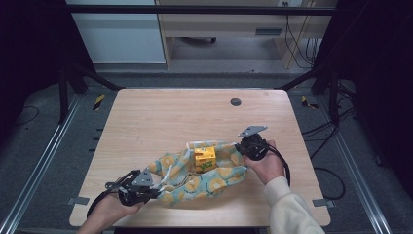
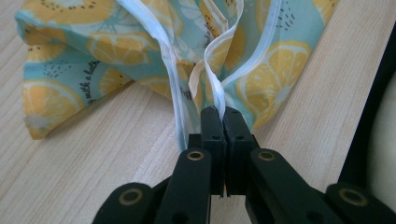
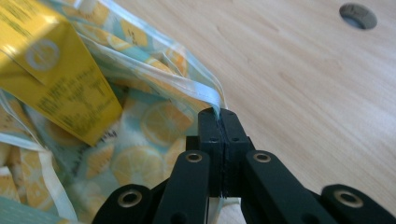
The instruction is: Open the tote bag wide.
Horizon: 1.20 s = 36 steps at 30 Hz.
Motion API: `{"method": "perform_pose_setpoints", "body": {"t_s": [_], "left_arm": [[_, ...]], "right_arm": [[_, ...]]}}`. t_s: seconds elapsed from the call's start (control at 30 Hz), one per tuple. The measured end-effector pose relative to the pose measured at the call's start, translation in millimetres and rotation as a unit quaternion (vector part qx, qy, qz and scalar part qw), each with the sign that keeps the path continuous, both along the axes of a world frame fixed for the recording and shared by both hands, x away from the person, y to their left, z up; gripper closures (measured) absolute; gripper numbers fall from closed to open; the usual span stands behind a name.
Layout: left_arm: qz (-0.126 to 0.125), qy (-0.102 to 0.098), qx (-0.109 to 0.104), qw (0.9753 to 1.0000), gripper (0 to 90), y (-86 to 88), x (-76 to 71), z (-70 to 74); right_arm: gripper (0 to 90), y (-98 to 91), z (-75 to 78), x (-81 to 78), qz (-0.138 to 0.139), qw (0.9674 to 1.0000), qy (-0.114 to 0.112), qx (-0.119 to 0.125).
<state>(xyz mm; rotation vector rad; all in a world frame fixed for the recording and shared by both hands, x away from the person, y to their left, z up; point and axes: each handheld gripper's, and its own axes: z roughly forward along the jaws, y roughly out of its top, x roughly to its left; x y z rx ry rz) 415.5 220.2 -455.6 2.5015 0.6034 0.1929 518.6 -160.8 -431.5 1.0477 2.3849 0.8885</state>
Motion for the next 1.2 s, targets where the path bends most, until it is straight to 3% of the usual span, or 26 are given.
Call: {"method": "perform_pose_setpoints", "body": {"t_s": [0.07,0.33,0.5,0.8,0.93,1.2], "left_arm": [[0.0,0.0,0.001,1.0,88.8,-0.8,-0.3,-1.5],[-0.006,0.01,0.005,0.9999,87.7,-5.7,-2.6,-7.2],[0.011,-0.011,-0.006,0.9999,74.1,-7.2,-5.9,-2.9],[0.032,-0.052,-0.036,0.9975,46.4,-13.1,-7.1,26.0],[0.045,-0.07,-0.043,0.9956,42.1,-17.8,0.8,38.5],[0.066,-0.076,-0.03,0.9945,41.5,-33.9,29.8,37.7]], "right_arm": [[90.0,-1.5,-3.4,1.2,-0.004,1.0,0.004,0.006],[87.2,1.1,-16.8,5.4,-0.007,0.9998,0.016,-0.012],[63.1,1.6,-11.1,0.5,-0.011,0.9999,0.003,0.001],[31.9,2.2,25.3,-26.6,-0.006,0.9989,-0.037,0.029],[28.5,6.2,33.9,-42.5,0.01,0.9986,-0.036,0.039],[27.4,12.7,35.5,-79.0,0.038,0.9974,-0.028,0.055]]}}
